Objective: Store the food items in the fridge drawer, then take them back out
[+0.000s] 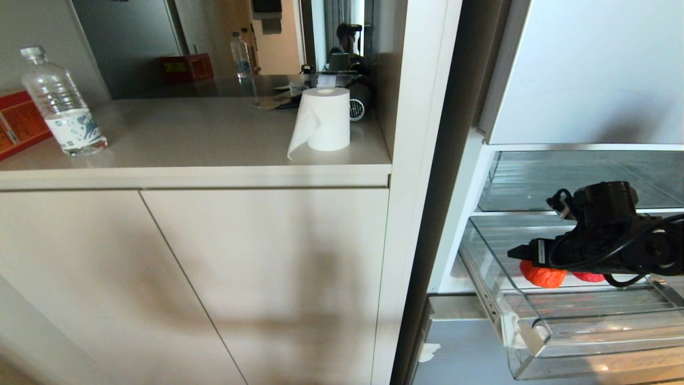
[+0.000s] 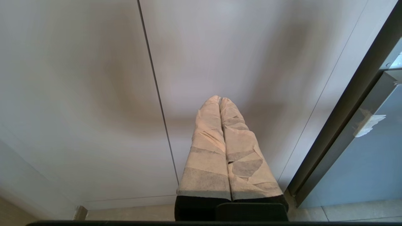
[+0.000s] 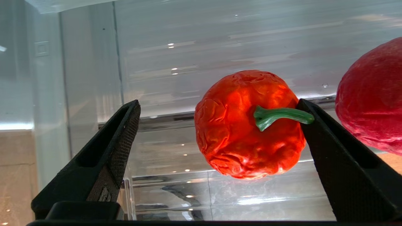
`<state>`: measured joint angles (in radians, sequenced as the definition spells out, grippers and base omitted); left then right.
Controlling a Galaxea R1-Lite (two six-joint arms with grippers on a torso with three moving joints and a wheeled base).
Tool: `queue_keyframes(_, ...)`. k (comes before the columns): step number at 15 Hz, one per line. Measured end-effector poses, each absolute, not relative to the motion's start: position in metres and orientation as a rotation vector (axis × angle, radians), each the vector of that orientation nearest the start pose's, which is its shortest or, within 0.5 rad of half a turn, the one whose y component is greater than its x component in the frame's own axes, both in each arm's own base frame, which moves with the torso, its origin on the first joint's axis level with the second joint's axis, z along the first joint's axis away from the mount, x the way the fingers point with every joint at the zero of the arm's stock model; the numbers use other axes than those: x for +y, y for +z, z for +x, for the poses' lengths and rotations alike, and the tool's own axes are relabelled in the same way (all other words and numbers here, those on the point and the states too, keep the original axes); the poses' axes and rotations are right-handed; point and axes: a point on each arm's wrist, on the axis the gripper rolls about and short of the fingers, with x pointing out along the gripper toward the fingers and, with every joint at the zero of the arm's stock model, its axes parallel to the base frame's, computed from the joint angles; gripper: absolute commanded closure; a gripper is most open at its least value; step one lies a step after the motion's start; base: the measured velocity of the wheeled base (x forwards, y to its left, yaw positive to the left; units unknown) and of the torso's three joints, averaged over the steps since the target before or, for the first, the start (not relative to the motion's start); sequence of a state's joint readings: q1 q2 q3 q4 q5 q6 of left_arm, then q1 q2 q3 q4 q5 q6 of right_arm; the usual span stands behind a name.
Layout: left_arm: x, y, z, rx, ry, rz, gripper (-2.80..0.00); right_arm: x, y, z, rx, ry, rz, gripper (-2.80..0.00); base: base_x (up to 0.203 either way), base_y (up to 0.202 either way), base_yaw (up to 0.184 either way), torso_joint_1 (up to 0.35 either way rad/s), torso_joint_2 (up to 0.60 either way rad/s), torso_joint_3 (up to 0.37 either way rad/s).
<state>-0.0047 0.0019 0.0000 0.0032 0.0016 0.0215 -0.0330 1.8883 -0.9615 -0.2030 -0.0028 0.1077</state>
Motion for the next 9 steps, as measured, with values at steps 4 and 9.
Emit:
queue_keyframes(4, 0.000, 0.075, -0.023, 0.005, -0.003, 0.021, 0.00, -0.011, 0.123, 0.335, 0.724, -0.073, 0.116, -2.80, 0.000, 0.000, 0.000, 0.000, 0.00, 0.000)
queue_keyframes(9, 0.000, 0.075, -0.023, 0.005, -0.003, 0.021, 0.00, -0.011, 0.135, 0.326, 0.698, -0.075, 0.115, -2.80, 0.000, 0.000, 0.000, 0.000, 0.00, 0.000)
